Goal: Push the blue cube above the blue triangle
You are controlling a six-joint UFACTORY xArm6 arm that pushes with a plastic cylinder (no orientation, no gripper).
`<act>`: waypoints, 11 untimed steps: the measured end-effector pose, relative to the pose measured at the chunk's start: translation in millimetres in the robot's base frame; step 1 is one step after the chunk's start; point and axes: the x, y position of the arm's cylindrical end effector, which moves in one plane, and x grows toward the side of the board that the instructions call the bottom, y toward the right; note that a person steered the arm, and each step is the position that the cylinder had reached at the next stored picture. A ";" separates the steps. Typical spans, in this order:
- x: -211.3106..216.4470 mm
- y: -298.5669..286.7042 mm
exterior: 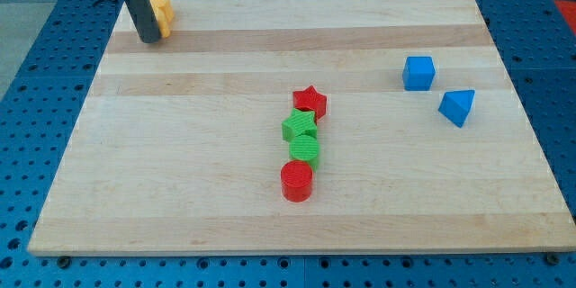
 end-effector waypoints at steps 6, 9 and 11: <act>84.2 186.0; 69.6 391.0; 71.7 418.2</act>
